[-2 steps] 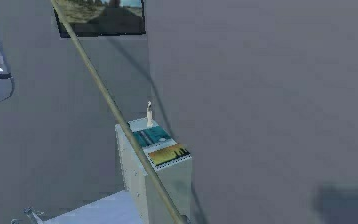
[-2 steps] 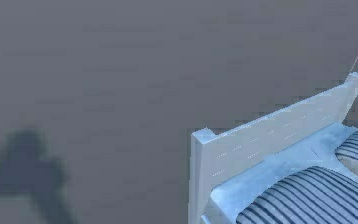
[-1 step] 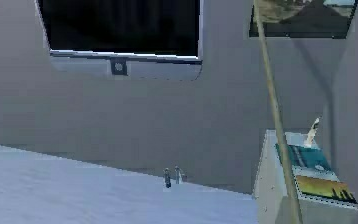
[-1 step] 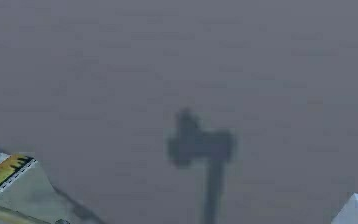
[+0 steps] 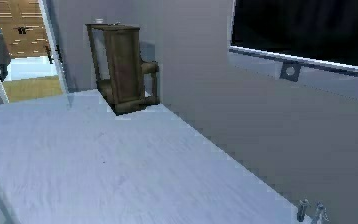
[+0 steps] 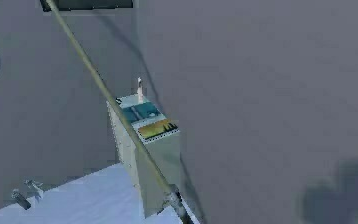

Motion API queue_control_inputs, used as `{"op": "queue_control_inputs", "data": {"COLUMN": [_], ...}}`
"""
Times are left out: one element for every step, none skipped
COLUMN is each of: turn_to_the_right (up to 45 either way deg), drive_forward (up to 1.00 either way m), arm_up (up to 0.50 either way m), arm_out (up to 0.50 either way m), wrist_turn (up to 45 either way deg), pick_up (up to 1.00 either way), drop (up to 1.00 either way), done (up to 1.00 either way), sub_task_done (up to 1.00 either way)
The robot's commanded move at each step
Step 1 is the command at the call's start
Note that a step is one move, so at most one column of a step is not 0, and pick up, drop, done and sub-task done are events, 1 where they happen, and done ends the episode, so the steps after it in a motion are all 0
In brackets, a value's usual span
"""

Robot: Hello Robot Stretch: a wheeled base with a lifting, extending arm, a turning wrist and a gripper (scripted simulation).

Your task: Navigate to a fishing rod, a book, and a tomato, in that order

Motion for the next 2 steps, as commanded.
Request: {"op": "queue_control_inputs", "data": {"turn_to_the_right": [-27.0,0.0], "drive_forward": [0.0,0.8], "arm_up": [0.0,0.0], "arm_out": [0.0,0.0], "wrist_turn": [0.0,0.0], "pick_up": [0.0,0.0], "drop": [0.0,0.0], "done": [0.0,0.0], "sub_task_done": [0.0,0.0]}}
